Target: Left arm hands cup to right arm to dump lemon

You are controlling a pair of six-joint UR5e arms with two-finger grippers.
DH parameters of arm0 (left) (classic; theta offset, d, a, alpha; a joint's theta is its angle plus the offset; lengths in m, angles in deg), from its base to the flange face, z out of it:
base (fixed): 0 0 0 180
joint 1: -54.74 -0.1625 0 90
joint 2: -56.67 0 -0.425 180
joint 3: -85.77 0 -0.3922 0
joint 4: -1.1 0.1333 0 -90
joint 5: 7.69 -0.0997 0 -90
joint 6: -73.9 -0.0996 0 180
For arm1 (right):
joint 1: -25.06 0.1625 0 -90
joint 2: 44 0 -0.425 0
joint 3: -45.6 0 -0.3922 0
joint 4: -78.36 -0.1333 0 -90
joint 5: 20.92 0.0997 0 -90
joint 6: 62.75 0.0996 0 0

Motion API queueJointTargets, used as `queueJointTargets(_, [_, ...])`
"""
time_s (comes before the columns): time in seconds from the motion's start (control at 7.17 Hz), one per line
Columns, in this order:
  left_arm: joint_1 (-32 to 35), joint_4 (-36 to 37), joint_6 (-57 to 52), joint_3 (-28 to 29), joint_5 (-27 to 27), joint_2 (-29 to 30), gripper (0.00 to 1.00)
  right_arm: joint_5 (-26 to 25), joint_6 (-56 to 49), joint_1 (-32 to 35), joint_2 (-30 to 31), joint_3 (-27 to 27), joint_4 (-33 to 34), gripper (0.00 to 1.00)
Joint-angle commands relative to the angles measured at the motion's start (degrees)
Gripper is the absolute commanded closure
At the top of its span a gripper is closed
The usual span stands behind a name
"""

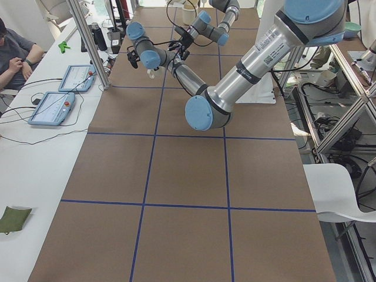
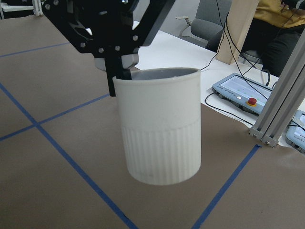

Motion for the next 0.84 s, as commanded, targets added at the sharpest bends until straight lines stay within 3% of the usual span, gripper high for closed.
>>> queueJointTargets(0.0, [-1.19, 0.0, -0.06, 0.06, 0.05, 0.37, 1.0, -0.58, -0.01, -0.32, -0.21, 0.4, 0.05, 0.0])
queueJointTargets(0.7, [-4.45, 0.09, 0.03, -0.73, 0.05, 1.34, 1.0, -1.46, -0.27, -0.32, -1.09, 1.64, -0.12, 0.0])
